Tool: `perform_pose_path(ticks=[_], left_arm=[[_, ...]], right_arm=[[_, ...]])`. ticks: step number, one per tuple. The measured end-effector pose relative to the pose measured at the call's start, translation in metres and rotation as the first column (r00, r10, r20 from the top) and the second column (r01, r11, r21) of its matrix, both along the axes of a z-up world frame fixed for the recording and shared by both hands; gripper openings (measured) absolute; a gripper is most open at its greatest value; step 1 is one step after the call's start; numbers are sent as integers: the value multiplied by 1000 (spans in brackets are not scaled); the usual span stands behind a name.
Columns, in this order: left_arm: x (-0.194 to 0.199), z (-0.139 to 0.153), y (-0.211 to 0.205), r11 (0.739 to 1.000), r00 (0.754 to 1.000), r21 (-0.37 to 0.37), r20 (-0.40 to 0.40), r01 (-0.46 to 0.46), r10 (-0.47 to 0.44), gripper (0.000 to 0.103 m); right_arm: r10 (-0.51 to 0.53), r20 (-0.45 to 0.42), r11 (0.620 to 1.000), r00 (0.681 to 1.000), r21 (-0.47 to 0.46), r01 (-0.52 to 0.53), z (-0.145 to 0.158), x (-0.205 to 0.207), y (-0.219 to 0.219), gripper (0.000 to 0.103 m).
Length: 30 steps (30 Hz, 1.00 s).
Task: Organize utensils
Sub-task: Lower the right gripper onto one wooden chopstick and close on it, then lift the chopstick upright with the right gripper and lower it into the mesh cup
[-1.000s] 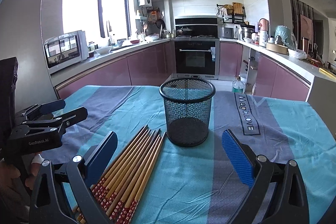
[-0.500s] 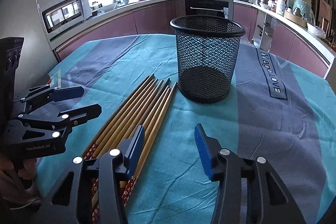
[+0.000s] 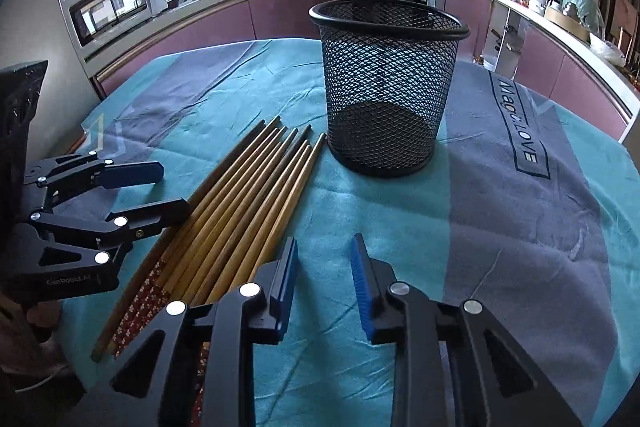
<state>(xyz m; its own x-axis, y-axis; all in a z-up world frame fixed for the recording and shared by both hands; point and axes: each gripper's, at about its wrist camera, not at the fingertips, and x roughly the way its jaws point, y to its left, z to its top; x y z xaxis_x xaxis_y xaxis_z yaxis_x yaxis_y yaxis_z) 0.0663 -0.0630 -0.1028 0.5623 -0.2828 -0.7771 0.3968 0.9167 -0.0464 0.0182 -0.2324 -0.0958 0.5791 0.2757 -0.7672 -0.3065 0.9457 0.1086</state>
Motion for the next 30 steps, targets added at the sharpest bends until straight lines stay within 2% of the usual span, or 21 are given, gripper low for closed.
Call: perform_pose_path(ticks=[2,9,11,14,19,21,23,25,30], left_arm=[[1,0,-1,1000,1000,1,-3,9,-9,54],[2,2,1,1000,1000,-5,-9,22,-22,48],[1,3,4,1000,1000,-12,-13,25,-25,45],[5,3,6,999,999,-30,-35,28,-29,42],[11,0,-4,999,999,15,-23,42,-42,37],[14,0,-5,999,999,20,-25,39,-39,32],[20,1,-4,1000,999,12,-35,26,-26,20],[24,1,-3,1000,999,-3,-47,18,-18,12],[27,2,0,999,998,-37,-56,-20,18,10]], right_arm=[[20,8,999,1000,35,-20,5,-1,1,27],[37,-3,999,999,-8,-37,2,0,8,30],[31,-13,999,999,-29,-32,-1,1,7,25],[33,-12,998,999,-58,-34,0,3,11,23],[51,5,993,999,-103,-50,-1,12,22,21],[57,-1,994,998,-96,-57,0,16,22,18],[71,-5,994,997,-88,-71,0,18,23,8],[71,-4,994,997,-85,-71,0,19,25,7],[54,-1,998,999,-20,-54,4,18,14,5]])
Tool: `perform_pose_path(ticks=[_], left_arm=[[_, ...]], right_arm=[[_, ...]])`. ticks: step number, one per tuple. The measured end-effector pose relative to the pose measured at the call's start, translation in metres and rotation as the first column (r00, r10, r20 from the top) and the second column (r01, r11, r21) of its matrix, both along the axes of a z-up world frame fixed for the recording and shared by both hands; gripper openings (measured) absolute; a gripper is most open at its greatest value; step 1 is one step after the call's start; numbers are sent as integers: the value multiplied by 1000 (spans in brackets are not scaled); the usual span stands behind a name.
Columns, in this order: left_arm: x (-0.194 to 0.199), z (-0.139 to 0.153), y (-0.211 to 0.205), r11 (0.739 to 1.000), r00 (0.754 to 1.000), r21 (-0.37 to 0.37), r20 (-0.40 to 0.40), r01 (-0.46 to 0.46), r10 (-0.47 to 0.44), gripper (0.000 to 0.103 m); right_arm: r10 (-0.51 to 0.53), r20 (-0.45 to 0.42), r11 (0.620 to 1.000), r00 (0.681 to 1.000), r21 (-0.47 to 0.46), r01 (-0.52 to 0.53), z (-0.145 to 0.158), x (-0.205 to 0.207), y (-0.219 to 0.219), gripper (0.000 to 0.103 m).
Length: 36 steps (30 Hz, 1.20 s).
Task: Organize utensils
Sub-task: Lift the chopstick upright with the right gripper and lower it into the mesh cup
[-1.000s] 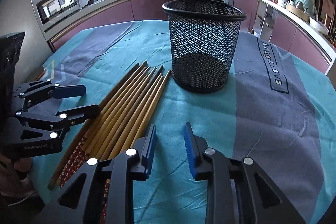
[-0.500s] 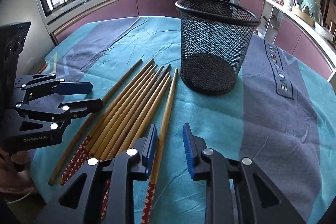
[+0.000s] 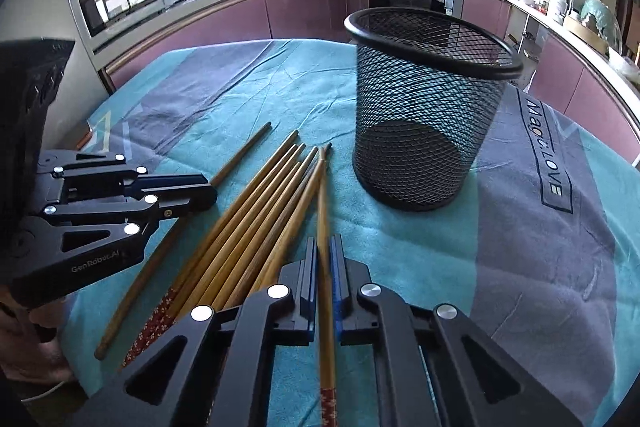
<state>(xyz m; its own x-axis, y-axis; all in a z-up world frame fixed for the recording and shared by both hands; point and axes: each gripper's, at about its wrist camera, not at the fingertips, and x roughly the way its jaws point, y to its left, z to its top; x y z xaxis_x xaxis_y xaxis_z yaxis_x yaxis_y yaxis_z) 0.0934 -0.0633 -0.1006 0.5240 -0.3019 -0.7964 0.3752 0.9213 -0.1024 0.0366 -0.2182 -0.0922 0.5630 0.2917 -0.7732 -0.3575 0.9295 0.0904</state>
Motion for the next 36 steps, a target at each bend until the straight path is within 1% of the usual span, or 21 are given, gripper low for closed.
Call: perform_pose_path(ticks=[3,8,12,15,20,23,25,29,33,36], left_arm=[[0,6,5,1000,1000,-21,6,-14,14,8],[-5,34,19,997,998,-74,55,-11,15,8],[-8,63,31,990,995,-139,96,15,-1,8],[-11,89,36,980,991,-196,135,44,-17,8],[-17,132,39,960,975,-264,218,91,-33,8],[-19,157,38,949,962,-295,270,116,-33,7],[-18,175,38,935,952,-329,306,133,-28,7],[-12,210,29,925,928,-348,373,154,-14,7],[-3,239,11,920,911,-344,411,188,-33,7],[2,254,-7,921,899,-329,434,209,-49,7]], right_arm=[[5,11,999,1000,51,-6,8,-5,-9,5],[22,60,992,998,119,-29,31,-15,-23,5],[17,118,980,993,194,-40,57,-20,-37,5],[9,178,970,984,238,-52,78,-24,-45,5],[-13,265,958,964,280,-64,110,-22,-58,5],[-22,308,953,951,294,-73,128,-19,-65,5],[-27,337,951,941,299,-79,141,-15,-69,5],[-30,387,951,922,294,-93,167,-6,-76,5],[-32,432,958,901,272,-96,187,3,-80,5],[-42,450,963,892,257,-84,195,11,-83,5]])
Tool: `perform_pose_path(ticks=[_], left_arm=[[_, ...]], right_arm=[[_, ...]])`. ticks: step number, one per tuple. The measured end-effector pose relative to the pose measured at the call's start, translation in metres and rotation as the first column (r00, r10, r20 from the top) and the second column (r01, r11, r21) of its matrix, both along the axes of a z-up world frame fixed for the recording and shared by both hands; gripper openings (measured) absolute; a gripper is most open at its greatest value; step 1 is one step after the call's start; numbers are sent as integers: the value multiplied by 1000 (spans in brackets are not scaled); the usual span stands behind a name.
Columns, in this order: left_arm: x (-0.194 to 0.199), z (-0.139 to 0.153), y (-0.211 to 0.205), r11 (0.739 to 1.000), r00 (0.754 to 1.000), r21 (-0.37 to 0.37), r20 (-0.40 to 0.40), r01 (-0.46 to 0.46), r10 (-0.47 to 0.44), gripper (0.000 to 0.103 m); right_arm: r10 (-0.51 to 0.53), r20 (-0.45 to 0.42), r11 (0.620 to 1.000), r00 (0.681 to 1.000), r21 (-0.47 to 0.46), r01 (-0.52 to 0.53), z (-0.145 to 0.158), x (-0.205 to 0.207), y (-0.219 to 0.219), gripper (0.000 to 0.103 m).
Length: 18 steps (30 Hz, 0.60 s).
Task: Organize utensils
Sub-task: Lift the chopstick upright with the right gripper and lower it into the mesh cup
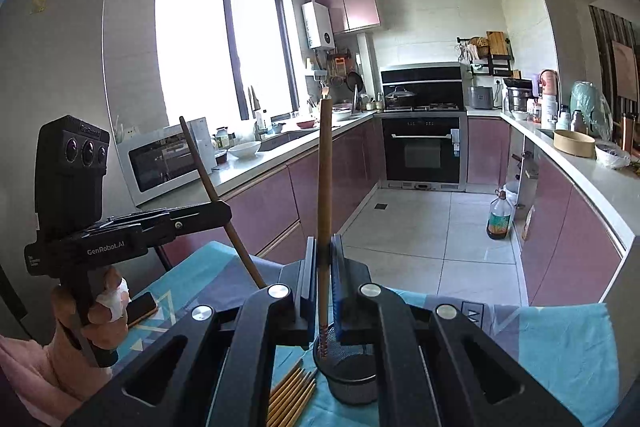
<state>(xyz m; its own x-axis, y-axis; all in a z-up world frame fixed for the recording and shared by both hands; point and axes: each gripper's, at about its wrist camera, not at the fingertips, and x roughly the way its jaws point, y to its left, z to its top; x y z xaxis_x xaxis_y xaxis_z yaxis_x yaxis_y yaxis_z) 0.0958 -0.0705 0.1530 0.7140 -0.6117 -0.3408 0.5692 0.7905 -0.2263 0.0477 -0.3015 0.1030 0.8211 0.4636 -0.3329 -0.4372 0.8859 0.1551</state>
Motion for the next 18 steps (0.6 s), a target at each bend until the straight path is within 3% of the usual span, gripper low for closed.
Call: perform_pose_path(ticks=[6,18], left_arm=[[12,1,-40,997,999,70,-23,29,-27,7],[45,-65,-69,985,976,144,-211,92,-60,7]], right_arm=[[-24,-30,999,999,-32,23,-9,19,-3,5],[-19,-222,992,975,-124,-9,-57,48,13,5]])
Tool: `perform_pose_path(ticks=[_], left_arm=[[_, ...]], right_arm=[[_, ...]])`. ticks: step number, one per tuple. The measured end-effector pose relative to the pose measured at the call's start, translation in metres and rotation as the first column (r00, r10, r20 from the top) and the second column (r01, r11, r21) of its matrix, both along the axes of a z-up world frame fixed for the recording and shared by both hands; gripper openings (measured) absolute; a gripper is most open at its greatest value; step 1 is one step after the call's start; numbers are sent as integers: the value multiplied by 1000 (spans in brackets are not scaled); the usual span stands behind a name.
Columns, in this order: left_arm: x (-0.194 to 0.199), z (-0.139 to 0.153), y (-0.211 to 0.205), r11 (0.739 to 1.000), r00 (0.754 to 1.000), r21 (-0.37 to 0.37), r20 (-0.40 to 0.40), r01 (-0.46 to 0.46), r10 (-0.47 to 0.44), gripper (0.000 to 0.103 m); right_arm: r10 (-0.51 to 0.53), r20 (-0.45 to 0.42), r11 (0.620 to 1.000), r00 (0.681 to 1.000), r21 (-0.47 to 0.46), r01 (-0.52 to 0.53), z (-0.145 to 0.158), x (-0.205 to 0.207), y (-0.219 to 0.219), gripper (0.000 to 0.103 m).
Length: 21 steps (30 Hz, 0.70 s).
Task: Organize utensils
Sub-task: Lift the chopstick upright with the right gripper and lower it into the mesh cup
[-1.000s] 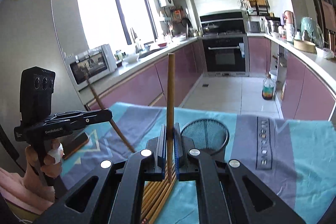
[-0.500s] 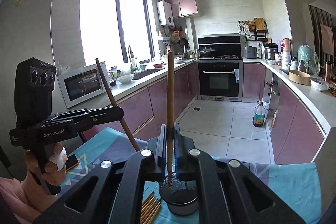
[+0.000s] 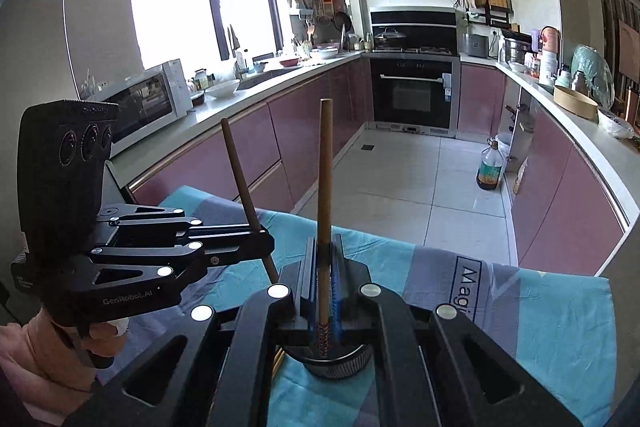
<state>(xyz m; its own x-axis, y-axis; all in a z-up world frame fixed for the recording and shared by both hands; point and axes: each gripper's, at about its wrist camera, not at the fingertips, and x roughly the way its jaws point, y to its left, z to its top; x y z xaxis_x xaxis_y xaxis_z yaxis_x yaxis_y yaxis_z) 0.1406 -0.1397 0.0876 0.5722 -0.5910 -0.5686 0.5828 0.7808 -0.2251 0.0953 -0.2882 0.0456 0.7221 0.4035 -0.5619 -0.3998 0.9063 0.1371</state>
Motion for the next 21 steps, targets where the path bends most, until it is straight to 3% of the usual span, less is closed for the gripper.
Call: perform_pose_path(ticks=[8,21], left_arm=[[22,-24,5,1000,999,23,-35,0,0,8],[57,-33,-2,997,998,67,-44,-36,39,9]], right_arm=[[-9,-90,999,996,-37,6,-15,21,9,5],[-55,-113,997,992,-58,48,-18,46,17,7]])
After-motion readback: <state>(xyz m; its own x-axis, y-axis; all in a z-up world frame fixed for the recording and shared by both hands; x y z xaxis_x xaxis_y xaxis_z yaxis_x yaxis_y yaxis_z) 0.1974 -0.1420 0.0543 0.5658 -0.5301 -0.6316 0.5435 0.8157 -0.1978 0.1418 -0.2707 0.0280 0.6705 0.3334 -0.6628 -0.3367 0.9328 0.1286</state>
